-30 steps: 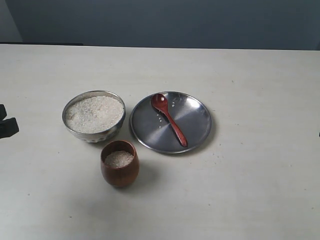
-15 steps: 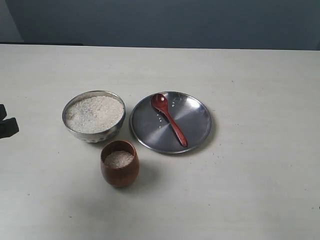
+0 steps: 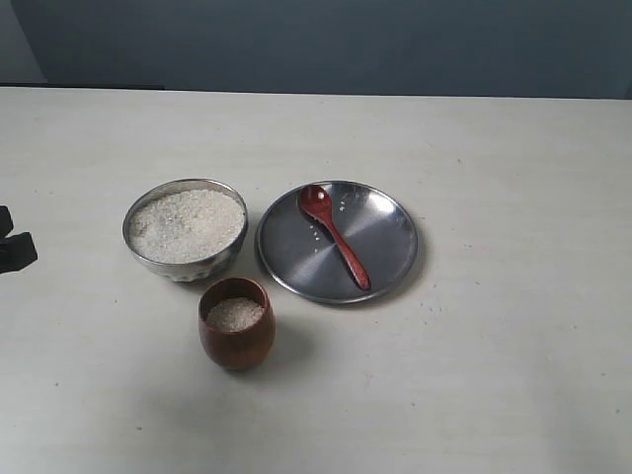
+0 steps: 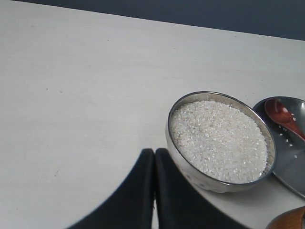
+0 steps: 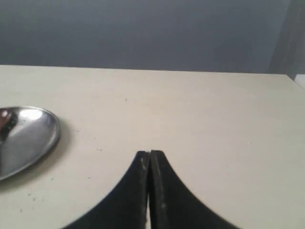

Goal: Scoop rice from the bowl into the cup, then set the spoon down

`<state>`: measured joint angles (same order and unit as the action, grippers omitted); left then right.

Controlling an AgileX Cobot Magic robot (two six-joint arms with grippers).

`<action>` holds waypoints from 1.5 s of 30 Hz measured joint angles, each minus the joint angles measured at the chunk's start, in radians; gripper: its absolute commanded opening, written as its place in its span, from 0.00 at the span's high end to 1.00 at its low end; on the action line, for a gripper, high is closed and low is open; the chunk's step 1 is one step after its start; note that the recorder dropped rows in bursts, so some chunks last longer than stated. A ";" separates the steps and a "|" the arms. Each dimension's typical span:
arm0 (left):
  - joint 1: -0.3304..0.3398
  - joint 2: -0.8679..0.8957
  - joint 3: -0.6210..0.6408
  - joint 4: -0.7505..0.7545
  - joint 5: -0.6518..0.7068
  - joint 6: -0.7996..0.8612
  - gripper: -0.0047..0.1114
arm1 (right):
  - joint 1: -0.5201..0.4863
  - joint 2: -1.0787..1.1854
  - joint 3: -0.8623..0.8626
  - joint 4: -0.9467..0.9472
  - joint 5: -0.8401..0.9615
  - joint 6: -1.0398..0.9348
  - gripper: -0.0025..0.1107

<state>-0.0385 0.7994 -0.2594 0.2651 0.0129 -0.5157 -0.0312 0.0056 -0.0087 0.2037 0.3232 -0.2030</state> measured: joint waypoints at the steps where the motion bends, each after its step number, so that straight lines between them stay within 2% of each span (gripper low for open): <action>1: 0.000 0.000 0.000 0.000 0.000 0.000 0.96 | -0.006 0.000 0.002 -0.005 0.012 0.000 0.98; 21: 0.000 0.000 0.000 0.000 0.000 0.000 0.96 | -0.021 0.000 0.001 -0.028 0.031 0.003 0.98; 32: 0.000 0.000 0.000 0.000 0.000 0.000 0.96 | -0.021 0.000 0.001 -0.108 -0.012 0.150 0.98; 45: 0.000 0.000 0.000 0.002 0.000 0.000 0.96 | -0.021 0.000 0.001 -0.139 -0.012 0.175 0.98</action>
